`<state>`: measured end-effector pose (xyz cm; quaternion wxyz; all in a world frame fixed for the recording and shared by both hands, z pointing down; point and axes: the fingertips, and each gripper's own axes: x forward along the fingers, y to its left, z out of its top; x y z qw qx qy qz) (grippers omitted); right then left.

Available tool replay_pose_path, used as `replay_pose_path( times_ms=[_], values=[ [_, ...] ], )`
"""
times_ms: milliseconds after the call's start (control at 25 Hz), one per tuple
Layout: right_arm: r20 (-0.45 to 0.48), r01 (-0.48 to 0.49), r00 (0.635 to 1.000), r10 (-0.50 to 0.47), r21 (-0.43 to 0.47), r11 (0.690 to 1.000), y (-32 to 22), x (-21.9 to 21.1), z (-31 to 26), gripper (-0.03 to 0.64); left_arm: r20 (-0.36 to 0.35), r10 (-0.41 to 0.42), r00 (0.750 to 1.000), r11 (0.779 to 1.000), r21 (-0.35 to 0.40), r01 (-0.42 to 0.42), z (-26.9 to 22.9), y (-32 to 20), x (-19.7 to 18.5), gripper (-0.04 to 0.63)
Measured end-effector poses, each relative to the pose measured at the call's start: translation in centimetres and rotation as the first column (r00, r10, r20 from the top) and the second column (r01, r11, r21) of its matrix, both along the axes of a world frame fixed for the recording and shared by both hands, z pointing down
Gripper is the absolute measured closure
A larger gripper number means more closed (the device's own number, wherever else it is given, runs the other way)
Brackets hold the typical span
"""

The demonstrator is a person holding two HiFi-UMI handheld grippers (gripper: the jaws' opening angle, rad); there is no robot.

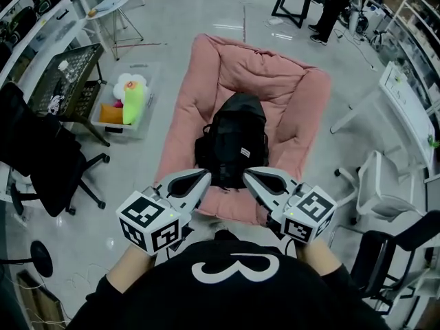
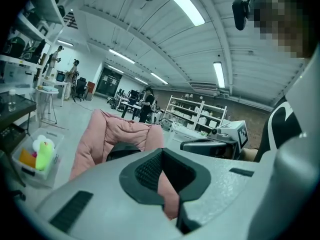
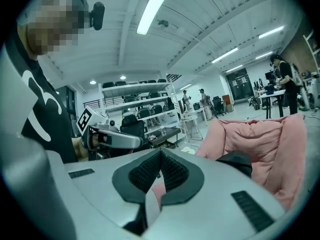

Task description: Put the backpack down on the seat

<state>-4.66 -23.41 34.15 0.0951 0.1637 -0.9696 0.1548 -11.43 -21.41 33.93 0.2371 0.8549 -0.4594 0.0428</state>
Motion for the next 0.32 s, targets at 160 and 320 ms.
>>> replay_pose_path(
  times_ms=[160, 320],
  values=[
    [-0.009, 0.013, 1.0, -0.013, -0.013, 1.0, -0.9, 0.2, 0.7, 0.612, 0.003, -0.011, 1.0, 1.0, -0.015, 0.011, 0.6, -0.8, 0.0, 0.589],
    [-0.006, 0.024, 1.0, -0.024, -0.018, 1.0, -1.9, 0.3, 0.9, 0.614, 0.004, -0.014, 1.0, 1.0, -0.024, 0.014, 0.9, -1.8, 0.3, 0.589]
  ],
)
